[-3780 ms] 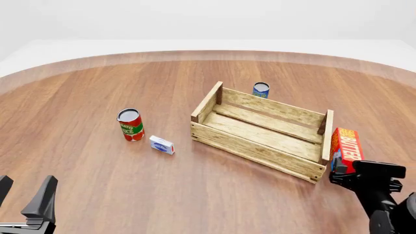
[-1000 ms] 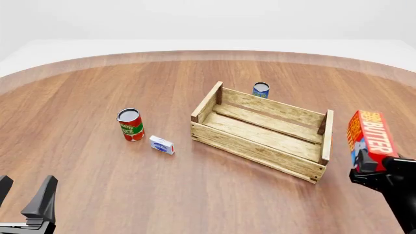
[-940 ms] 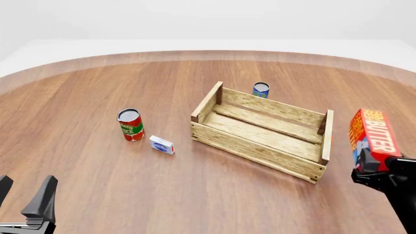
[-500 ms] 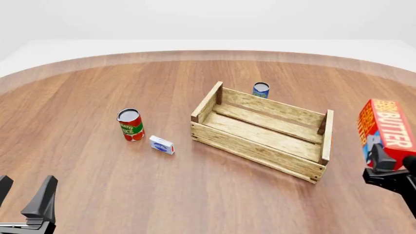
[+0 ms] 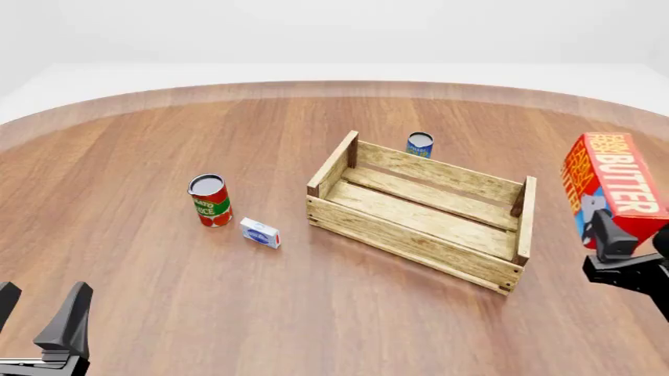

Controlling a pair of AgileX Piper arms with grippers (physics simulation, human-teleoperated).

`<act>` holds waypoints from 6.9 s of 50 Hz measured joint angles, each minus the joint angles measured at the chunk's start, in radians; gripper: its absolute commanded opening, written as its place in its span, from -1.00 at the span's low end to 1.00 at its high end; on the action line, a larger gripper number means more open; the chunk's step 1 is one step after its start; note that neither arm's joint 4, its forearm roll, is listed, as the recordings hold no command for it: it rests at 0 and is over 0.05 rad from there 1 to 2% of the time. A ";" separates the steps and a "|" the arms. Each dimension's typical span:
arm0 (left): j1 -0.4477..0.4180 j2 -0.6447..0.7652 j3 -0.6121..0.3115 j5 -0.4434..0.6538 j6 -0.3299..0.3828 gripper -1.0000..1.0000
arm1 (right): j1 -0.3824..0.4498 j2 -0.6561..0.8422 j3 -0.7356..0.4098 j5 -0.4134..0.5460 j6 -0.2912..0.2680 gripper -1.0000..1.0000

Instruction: Pick up the butter and put it in the tray.

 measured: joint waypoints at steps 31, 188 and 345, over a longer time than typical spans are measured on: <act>0.000 0.000 0.000 0.000 0.000 1.00 | 0.171 0.152 -0.103 -0.057 -0.022 -1.00; 0.000 0.000 0.000 0.000 0.000 1.00 | 0.408 0.997 -0.356 -0.467 0.062 -1.00; 0.000 0.000 0.000 0.000 0.000 1.00 | 0.387 1.090 -0.382 -0.541 0.098 1.00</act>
